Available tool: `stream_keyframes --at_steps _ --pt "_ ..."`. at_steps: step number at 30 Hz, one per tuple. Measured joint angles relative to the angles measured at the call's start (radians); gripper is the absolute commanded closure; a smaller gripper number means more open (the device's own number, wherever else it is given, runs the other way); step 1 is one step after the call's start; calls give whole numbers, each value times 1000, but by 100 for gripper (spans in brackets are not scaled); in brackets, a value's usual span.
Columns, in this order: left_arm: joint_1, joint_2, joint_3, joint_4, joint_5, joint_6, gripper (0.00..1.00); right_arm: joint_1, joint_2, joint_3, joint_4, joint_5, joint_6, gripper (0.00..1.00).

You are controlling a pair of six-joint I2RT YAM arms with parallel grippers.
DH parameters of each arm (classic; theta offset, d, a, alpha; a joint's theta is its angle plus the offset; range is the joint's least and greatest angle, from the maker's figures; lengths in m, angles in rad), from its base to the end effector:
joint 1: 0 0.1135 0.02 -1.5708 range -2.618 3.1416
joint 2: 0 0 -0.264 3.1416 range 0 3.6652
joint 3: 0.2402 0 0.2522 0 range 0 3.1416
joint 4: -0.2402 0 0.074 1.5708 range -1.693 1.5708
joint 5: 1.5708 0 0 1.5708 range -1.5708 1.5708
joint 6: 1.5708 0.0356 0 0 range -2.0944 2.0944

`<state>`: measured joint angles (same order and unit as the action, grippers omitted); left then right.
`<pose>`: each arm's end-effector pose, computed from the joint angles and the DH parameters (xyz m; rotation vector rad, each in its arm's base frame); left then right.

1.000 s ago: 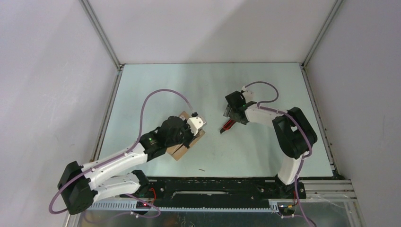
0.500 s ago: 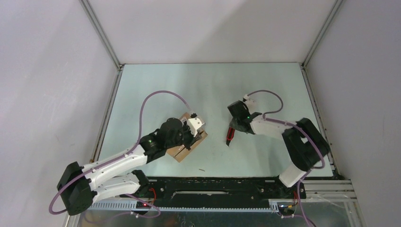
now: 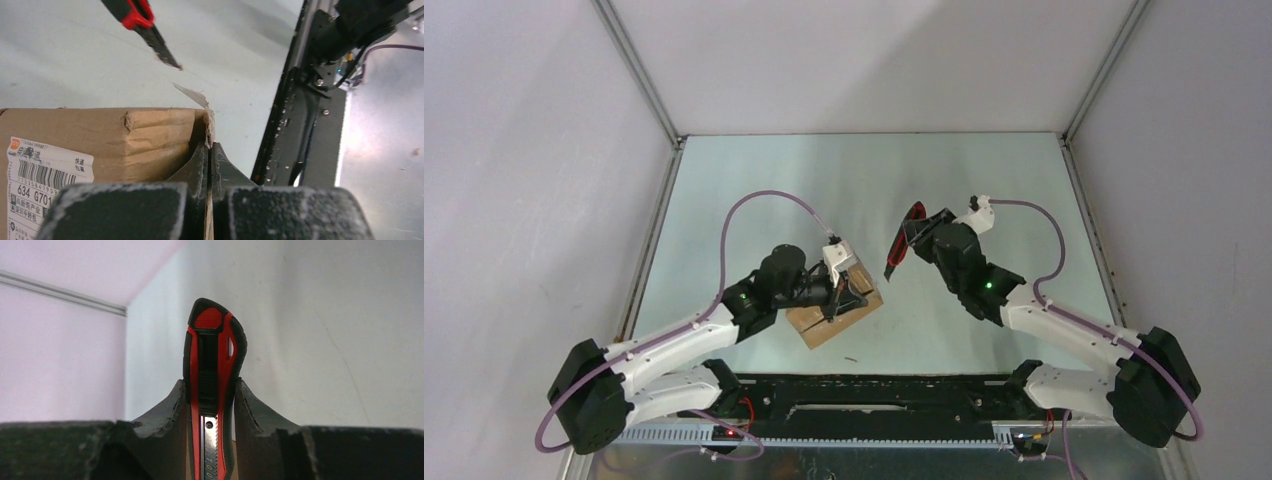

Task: Unpack the express box
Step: Cut the express box at the center of the board.

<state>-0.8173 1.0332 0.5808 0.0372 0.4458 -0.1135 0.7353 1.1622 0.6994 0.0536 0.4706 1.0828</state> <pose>0.1451 -0.1771 0.2443 1.0024 1.8408 -1.0268 0.2022 0.1612 0.2580 0.6498 1.8983 0.7342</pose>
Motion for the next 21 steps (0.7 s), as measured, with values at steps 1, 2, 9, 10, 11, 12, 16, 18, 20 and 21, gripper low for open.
stream_keyframes --at_steps 1,2,9,10,11,12,16,18,20,21 --pt "2 1 0 10 14 -15 100 11 -10 0 21 19 5 100" --pt "3 1 0 14 29 -27 100 18 -13 0 41 35 9 100" --pt "21 41 10 28 64 -90 100 32 -27 -21 97 101 10 100" --pt "25 53 21 23 65 -98 100 37 -34 -23 98 109 10 100" --pt "29 69 33 16 68 -102 100 43 -40 -23 100 116 10 100" --pt "34 84 45 10 71 -108 100 50 -46 -23 103 124 10 100" --pt "42 104 63 1 71 -125 100 80 -59 -23 115 148 9 100" --pt "43 107 67 -5 71 -127 100 98 -61 -23 117 165 9 100" --pt "44 114 73 -11 71 -132 100 109 -61 -23 123 175 5 100" --pt "44 118 77 -15 71 -133 100 116 -61 -23 128 182 1 100"
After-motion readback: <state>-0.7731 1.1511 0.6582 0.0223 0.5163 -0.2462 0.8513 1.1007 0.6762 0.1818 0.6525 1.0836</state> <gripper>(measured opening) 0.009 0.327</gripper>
